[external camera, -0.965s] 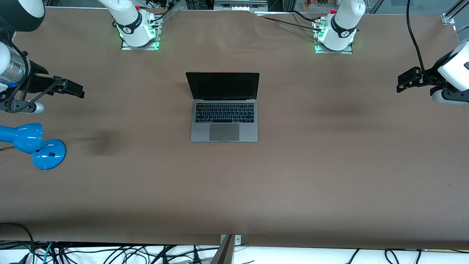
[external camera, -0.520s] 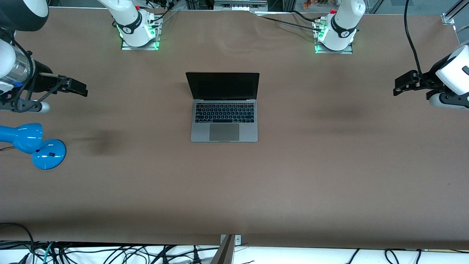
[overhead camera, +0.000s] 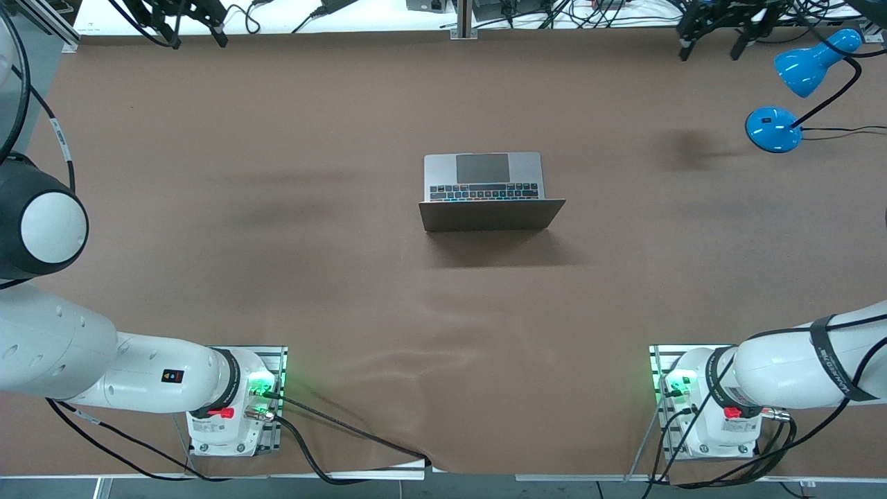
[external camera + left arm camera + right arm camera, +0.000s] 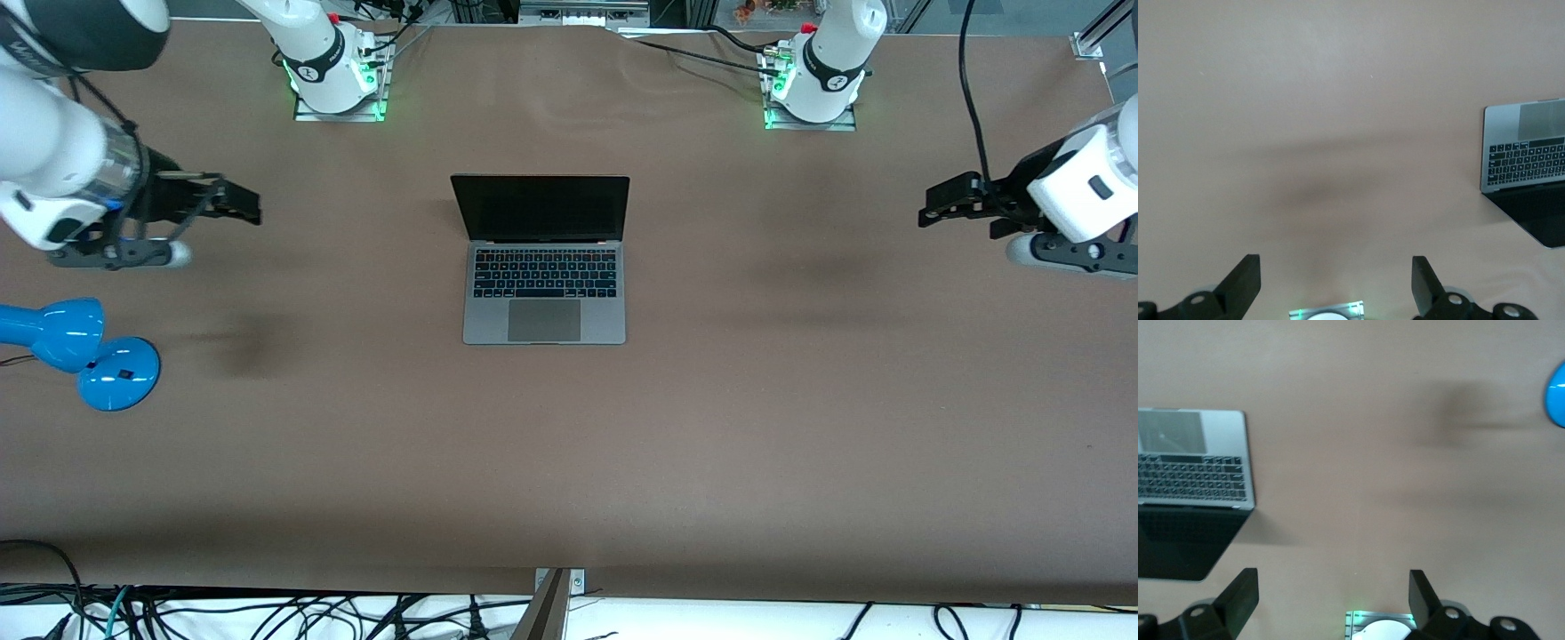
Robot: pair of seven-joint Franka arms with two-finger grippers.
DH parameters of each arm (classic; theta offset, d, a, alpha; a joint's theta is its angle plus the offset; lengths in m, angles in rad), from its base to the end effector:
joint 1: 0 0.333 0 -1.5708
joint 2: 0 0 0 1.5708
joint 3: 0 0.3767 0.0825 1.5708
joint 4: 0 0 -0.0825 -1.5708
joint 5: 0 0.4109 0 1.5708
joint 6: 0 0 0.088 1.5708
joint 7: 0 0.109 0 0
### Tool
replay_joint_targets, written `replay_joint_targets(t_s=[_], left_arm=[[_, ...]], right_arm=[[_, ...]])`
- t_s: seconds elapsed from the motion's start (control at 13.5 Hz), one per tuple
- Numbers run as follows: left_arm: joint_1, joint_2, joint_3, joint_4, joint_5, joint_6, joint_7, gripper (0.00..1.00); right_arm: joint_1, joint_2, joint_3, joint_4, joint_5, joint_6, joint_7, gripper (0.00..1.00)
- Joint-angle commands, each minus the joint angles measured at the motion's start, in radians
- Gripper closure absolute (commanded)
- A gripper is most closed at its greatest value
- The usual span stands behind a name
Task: Close laptop with both arms from behind
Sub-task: 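Move both grippers toward the laptop screen's back edge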
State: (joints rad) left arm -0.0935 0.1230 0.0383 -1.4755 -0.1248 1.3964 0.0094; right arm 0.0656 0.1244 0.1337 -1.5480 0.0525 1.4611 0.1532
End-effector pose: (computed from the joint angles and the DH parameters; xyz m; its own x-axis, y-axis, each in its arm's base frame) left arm 0.6036 -0.0503 0.6443 0.9765 -0.0843 -0.1983 -0.0608 -0.9907 0.1216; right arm 0.5964 0.1214 0.6128 0.9750 0.0499 -0.2164 0.0431 -0.9984 -0.0361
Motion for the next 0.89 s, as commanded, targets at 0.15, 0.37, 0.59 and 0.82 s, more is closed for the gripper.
replay_joint_targets(t_s=[0.15,0.37,0.59,0.82], left_arm=[[-0.009,-0.002,-0.061,-0.014,-0.058,-0.017,-0.087,0.00],[-0.018,0.039,-0.067,0.000,-0.085,0.013,-0.204,0.00],[-0.043,0.038,-0.112,-0.038,-0.082,0.012,-0.313,0.00],[-0.040,0.030,-0.205,-0.080,-0.085,0.015,-0.423,0.00]], right_arm=[[-0.012,-0.011,0.162,-0.015,0.017,0.004,0.253,0.00],[-0.001,0.010,0.231,-0.018,0.018,-0.001,0.293,0.00],[0.043,0.032,0.267,-0.021,0.047,0.004,0.363,0.00],[0.066,0.044,0.267,-0.052,0.174,0.001,0.442,0.01]])
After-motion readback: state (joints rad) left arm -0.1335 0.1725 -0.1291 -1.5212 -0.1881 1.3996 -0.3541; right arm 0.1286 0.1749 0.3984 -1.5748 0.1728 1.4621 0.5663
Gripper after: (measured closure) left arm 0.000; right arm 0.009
